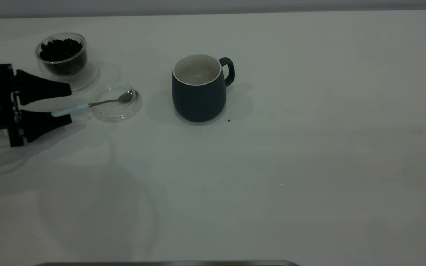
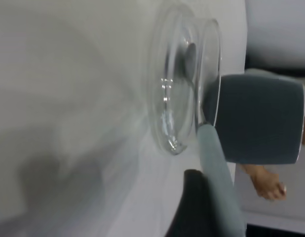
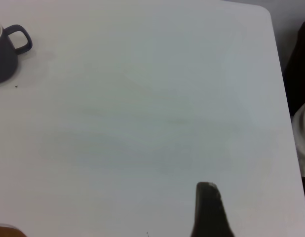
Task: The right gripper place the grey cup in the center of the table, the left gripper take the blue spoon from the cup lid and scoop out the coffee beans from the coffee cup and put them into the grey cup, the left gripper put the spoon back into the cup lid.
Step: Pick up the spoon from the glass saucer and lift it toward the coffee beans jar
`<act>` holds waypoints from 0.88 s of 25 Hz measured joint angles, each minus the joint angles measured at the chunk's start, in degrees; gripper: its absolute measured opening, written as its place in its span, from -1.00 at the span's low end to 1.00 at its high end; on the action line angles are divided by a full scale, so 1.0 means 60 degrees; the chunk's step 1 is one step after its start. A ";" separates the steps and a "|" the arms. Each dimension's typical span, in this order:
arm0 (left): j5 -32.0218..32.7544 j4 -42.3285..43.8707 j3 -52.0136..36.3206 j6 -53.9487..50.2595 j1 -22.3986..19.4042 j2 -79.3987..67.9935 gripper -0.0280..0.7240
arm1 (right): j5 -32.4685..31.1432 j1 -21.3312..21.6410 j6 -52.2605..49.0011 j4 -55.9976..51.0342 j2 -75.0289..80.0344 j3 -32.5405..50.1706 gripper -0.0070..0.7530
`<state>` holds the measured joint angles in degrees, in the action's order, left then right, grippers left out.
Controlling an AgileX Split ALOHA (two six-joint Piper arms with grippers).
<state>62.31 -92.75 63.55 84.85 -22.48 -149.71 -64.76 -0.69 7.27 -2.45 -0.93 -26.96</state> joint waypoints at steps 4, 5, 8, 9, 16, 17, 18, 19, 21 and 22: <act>-0.0066 0.0115 0.0274 -0.0186 0.0186 -0.0003 0.80 | 0.0000 0.0000 0.0007 0.0000 0.0000 0.0000 0.23; -0.0073 0.0115 0.0288 -0.0197 0.0207 -0.0003 0.77 | 0.0000 0.0000 0.0007 0.0000 0.0000 0.0000 0.23; -0.0073 0.0106 0.0312 -0.0207 0.0207 -0.0003 0.61 | 0.0000 0.0000 0.0007 0.0000 0.0000 0.0000 0.23; -0.0073 0.0093 0.0320 -0.0207 0.0207 -0.0003 0.55 | 0.0000 0.0000 0.0007 0.0000 0.0000 0.0000 0.23; -0.0336 0.0025 0.0330 -0.0214 0.0207 -0.0003 -0.03 | 0.0000 0.0000 0.0027 0.0000 0.0000 0.0000 0.23; -0.0398 0.0015 0.0330 -0.0214 0.0207 -0.0003 -0.13 | 0.0000 0.0000 0.0022 0.0000 0.0000 0.0000 0.23; -0.0463 0.0004 0.0330 -0.0214 0.0207 -0.0003 -0.24 | 0.0000 0.0000 0.0022 0.0000 0.0000 0.0000 0.23; -0.0499 -0.0005 0.0330 -0.0214 0.0207 -0.0003 -0.35 | 0.0000 0.0000 0.0022 0.0000 0.0000 0.0000 0.23; -0.0543 -0.0037 0.0330 -0.0214 0.0207 -0.0003 -0.52 | 0.0000 0.0000 0.0029 0.0000 0.0000 0.0000 0.23; -0.0550 -0.0069 0.0330 -0.0214 0.0207 -0.0003 -0.55 | 0.0000 0.0000 0.0029 0.0000 0.0000 0.0000 0.23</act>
<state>59.01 -93.16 65.52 83.57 -21.24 -149.73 -64.76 -0.69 7.45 -2.45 -0.93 -26.96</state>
